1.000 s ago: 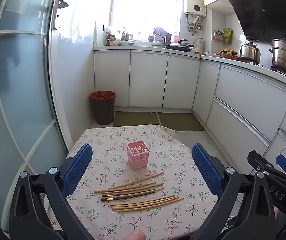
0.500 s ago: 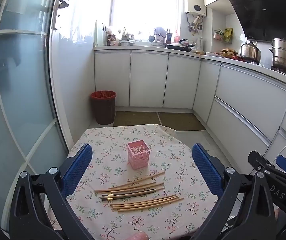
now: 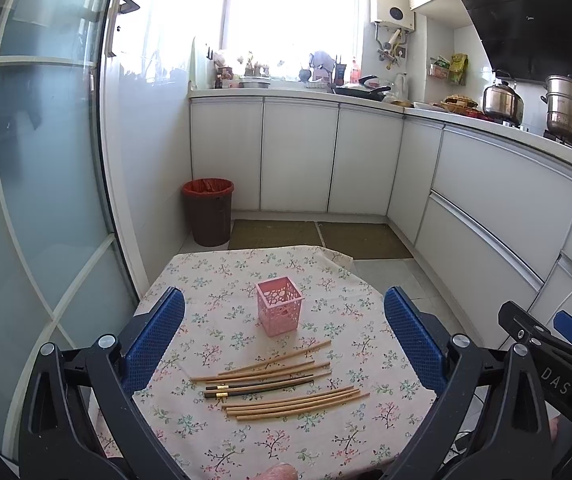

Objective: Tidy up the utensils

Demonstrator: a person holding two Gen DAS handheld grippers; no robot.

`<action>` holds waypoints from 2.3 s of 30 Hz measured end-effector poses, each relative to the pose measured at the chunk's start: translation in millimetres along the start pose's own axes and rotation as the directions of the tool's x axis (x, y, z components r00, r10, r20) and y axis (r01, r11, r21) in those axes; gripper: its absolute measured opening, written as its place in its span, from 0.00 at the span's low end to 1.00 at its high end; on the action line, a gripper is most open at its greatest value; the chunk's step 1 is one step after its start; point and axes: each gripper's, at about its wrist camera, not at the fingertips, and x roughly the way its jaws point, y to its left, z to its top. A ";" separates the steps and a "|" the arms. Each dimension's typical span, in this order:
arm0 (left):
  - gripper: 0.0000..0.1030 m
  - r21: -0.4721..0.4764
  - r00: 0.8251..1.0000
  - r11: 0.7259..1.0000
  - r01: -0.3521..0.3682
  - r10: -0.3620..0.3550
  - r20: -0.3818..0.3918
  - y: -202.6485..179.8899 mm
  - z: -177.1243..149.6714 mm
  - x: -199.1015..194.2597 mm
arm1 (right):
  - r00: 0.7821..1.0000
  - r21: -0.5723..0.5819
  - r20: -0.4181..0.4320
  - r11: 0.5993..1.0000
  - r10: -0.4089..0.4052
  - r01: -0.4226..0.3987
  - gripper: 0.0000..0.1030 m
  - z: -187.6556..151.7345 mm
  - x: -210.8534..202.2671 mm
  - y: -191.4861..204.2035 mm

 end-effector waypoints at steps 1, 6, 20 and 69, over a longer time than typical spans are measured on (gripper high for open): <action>0.93 0.001 1.000 1.000 -0.001 0.001 -0.001 -1.1 -0.2 -0.6 | 1.000 0.000 0.000 1.000 -0.001 0.001 0.94 -0.8 1.5 0.2; 0.93 0.005 1.000 1.000 -0.001 0.001 -0.010 -2.7 0.8 1.3 | 1.000 0.003 -0.007 1.000 0.003 -0.003 0.94 -1.1 2.2 -0.1; 0.93 0.002 1.000 1.000 -0.005 0.005 -0.022 -1.5 2.2 3.7 | 1.000 0.004 -0.012 1.000 0.007 -0.007 0.94 -2.6 4.7 0.6; 0.93 0.002 0.996 1.000 -0.003 0.003 -0.094 -0.1 -5.2 22.3 | 0.997 0.008 -0.071 1.000 0.019 -0.019 0.94 -7.9 21.0 0.9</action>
